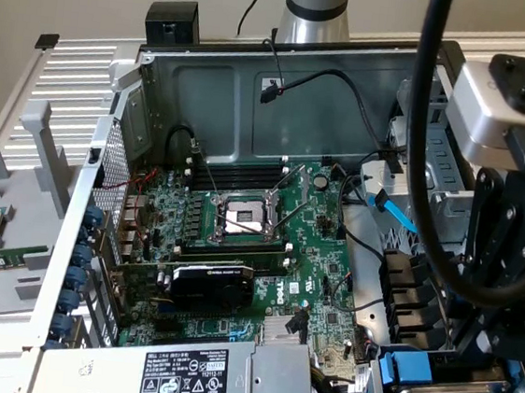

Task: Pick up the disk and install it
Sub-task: 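Insert the first disk wire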

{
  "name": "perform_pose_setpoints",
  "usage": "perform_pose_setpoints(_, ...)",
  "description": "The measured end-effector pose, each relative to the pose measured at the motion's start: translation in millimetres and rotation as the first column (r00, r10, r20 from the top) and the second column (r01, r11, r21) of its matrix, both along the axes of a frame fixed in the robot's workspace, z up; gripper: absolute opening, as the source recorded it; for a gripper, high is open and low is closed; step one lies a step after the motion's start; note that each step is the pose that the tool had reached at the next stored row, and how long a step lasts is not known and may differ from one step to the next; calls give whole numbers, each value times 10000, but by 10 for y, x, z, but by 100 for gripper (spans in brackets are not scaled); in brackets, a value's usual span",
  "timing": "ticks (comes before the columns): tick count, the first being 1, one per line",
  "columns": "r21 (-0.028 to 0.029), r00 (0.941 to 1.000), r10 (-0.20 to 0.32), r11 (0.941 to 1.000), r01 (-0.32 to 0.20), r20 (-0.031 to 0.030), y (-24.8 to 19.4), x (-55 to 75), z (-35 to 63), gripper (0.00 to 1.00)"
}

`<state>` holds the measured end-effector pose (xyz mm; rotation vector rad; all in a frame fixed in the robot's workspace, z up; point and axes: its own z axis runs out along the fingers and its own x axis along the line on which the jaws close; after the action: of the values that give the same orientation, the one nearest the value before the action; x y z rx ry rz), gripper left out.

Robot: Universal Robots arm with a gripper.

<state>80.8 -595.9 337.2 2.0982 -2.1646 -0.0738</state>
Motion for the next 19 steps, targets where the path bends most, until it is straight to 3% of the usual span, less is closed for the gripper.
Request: perform_pose_setpoints(19,-24,9998,-181,9998,181,114,0,-16,-24,17)
